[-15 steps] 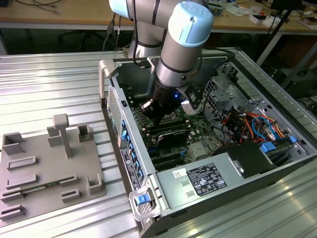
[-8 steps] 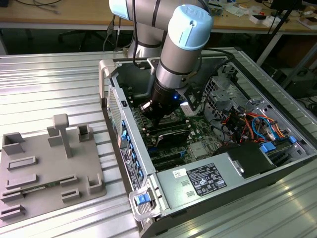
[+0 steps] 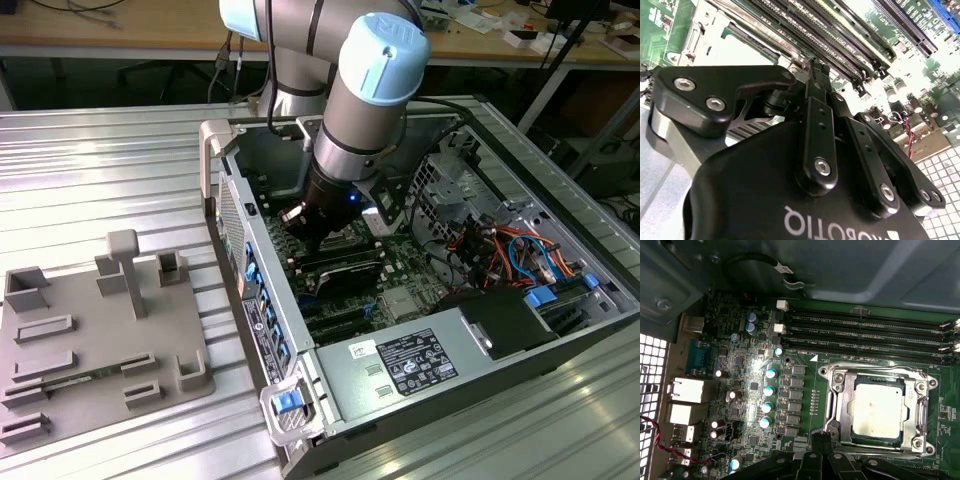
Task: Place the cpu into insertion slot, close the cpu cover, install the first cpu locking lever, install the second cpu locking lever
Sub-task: 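Install the second cpu locking lever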
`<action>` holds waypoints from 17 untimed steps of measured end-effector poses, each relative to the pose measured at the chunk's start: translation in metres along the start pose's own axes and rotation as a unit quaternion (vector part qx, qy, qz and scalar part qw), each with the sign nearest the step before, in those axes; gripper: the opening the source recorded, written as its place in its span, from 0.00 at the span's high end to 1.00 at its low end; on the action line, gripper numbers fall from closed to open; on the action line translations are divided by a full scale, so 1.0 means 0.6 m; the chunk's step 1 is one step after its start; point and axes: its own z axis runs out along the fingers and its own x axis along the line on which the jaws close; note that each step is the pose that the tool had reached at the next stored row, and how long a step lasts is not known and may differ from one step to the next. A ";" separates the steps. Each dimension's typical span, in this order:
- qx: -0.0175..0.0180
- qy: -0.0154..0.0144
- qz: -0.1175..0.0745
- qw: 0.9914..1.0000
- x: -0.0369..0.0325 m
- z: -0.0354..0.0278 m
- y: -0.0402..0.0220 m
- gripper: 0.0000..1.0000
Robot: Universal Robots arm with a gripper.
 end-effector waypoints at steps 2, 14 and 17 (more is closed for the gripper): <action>-0.001 0.000 0.000 1.000 0.000 0.001 0.000 0.89; -0.004 -0.001 0.000 1.000 0.000 0.008 0.000 0.89; 0.003 0.000 0.000 1.000 0.000 0.007 0.000 0.89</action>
